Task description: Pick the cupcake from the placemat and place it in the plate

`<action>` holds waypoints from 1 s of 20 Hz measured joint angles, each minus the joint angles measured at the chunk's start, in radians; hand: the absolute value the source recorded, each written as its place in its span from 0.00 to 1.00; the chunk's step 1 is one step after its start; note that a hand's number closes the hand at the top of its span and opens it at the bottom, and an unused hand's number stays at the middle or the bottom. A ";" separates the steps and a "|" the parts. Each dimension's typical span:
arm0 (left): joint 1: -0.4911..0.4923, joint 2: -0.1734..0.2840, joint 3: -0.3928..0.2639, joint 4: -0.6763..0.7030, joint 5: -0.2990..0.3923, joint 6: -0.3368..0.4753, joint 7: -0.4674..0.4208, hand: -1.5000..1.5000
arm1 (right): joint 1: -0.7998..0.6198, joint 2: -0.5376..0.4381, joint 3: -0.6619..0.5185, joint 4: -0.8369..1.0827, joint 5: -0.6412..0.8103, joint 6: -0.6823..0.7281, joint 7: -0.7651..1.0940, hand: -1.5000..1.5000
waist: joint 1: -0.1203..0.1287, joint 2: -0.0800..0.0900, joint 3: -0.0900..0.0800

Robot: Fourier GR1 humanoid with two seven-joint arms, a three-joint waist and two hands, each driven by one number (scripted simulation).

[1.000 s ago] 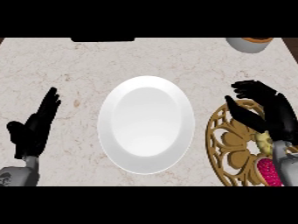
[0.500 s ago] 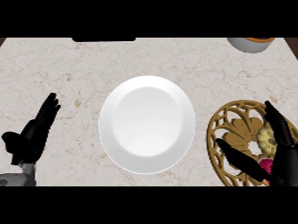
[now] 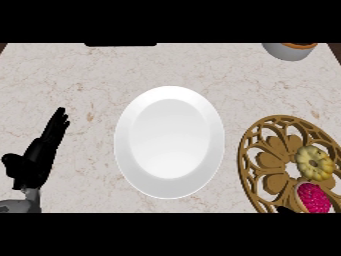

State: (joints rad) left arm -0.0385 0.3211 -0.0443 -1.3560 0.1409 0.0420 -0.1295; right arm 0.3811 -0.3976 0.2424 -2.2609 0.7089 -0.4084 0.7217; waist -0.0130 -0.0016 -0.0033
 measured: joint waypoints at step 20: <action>-0.011 -0.023 0.014 0.004 -0.027 -0.025 0.005 0.50 | -0.091 -0.089 -0.065 -0.039 -0.138 0.518 0.389 0.00 | 0.016 0.002 0.002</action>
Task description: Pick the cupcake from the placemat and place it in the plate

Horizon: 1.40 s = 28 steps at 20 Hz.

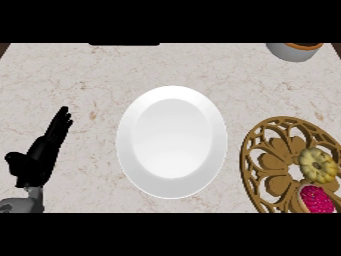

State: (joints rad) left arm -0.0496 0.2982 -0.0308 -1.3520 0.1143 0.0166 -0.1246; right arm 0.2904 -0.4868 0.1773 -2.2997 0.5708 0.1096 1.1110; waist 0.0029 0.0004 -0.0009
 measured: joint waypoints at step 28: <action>-0.004 -0.036 0.058 0.017 -0.048 -0.051 -0.010 0.50 | -0.071 0.097 -0.081 0.324 0.034 0.108 -0.183 1.00 | -0.006 -0.009 -0.012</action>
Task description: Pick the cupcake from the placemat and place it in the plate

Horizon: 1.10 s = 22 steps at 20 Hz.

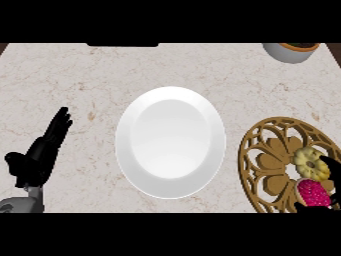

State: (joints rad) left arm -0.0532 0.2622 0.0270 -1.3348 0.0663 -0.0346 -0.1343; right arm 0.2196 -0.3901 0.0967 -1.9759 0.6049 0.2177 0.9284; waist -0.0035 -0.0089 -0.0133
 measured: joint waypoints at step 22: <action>0.037 -0.014 0.022 -0.037 -0.016 0.006 0.012 0.50 | 0.692 0.141 0.571 -0.352 0.872 -0.595 -0.143 1.00 | -0.022 0.000 0.011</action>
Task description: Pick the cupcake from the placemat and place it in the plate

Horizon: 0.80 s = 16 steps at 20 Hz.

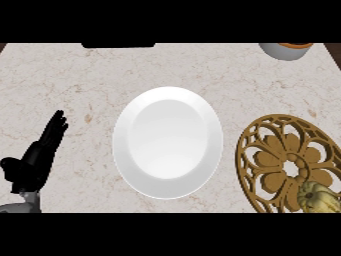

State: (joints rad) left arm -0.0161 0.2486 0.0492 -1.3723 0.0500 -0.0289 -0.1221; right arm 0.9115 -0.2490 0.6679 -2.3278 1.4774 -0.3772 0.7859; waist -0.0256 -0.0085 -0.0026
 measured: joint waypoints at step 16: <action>-0.024 -0.009 0.000 0.015 -0.010 -0.008 0.002 0.50 | -0.042 0.152 0.291 -0.095 0.312 0.015 -0.017 1.00 | 0.015 0.007 -0.002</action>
State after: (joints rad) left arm -0.0401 0.2396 0.0495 -1.3570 0.0396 -0.0368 -0.1205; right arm 0.8694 -0.0971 0.9585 -2.4231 1.7893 -0.3620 0.7690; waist -0.0103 -0.0016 -0.0043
